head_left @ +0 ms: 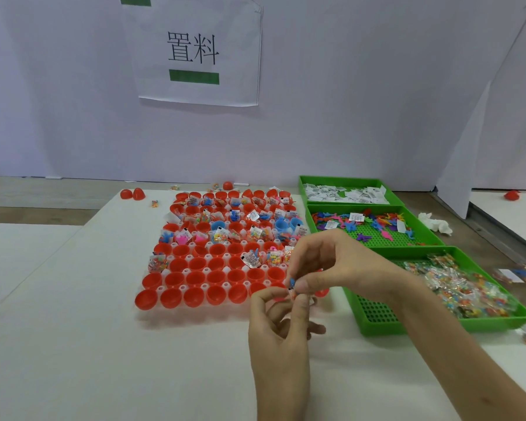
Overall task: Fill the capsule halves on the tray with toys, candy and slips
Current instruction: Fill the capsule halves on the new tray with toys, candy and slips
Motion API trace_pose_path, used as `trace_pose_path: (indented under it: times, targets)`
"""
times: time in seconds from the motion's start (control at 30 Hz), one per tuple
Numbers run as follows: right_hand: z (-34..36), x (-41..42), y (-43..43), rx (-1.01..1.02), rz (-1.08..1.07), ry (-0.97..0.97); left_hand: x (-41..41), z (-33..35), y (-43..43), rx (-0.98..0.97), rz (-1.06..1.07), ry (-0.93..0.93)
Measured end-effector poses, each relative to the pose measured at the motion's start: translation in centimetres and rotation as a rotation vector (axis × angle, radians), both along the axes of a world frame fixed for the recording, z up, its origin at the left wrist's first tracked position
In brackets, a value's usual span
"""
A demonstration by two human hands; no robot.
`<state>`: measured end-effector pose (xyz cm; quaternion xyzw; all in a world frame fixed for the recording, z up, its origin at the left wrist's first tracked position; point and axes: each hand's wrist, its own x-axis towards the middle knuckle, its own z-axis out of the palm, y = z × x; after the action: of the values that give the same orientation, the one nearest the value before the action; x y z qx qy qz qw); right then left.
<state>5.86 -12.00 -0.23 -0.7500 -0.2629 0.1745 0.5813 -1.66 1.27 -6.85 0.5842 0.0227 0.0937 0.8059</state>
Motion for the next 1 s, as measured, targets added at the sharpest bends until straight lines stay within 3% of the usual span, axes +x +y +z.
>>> trace_pose_path:
  times: [0.2,0.5,0.8,1.0]
  targets:
    - [-0.7,0.1,1.5,0.044,-0.067,-0.038,0.2,-0.5,0.9,-0.084,0.221,-0.003]
    - [-0.6,-0.1,2.1,0.001,-0.054,-0.04,0.1,-0.2,1.0,-0.165,0.352,-0.028]
    - [0.8,0.1,4.5,-0.277,0.028,-0.187,0.5,-0.9,1.6,-0.181,0.51,-0.009]
    - [1.7,1.1,7.8,-0.319,0.024,-0.232,0.8,-0.8,1.7,-0.351,0.606,0.024]
